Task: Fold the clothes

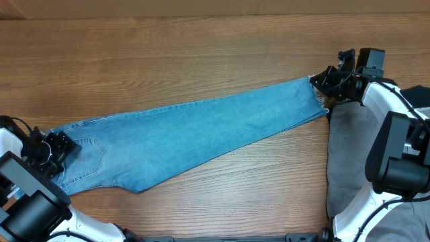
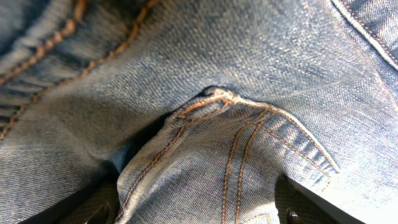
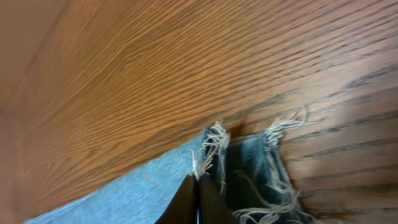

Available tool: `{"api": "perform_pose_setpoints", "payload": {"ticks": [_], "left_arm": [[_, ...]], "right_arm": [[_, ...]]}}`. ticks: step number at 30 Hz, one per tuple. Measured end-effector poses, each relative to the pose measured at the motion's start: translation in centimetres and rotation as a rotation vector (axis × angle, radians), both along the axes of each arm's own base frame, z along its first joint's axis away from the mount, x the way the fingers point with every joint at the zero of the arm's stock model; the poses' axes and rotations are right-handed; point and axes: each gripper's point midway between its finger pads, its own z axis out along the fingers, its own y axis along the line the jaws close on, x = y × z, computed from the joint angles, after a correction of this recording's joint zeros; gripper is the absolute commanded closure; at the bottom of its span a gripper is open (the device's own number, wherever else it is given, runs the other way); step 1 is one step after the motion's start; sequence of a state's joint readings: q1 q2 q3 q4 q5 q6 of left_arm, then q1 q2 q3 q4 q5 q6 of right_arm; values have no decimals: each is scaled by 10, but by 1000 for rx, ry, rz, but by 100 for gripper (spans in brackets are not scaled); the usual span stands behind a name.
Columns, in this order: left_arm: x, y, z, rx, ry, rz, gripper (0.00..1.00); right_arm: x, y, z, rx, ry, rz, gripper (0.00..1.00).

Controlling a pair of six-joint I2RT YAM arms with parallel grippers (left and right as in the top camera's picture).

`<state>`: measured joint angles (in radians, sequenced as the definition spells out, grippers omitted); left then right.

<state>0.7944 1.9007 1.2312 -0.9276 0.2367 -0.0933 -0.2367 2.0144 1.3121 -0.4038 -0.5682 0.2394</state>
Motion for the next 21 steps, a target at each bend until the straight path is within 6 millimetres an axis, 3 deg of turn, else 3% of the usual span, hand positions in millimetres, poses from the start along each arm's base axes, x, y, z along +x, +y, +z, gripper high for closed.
{"api": "perform_pose_setpoints", "payload": {"ticks": [2, 3, 9, 16, 21], "left_arm": [[0, 0, 0, 0, 0, 0, 18], [0, 0, 0, -1, 0, 0, 18], [0, 0, 0, -2, -3, 0, 17], [2, 1, 0, 2, -8, 0, 17], [3, 1, 0, 5, -12, 0, 18]], "right_arm": [[0, -3, -2, -15, 4, -9, 52], [0, -4, -2, -18, 10, -16, 48], [-18, -9, -10, 6, 97, -30, 47], [-67, -19, -24, 85, 322, -82, 55], [-90, -24, -30, 87, 430, -104, 45]]}}
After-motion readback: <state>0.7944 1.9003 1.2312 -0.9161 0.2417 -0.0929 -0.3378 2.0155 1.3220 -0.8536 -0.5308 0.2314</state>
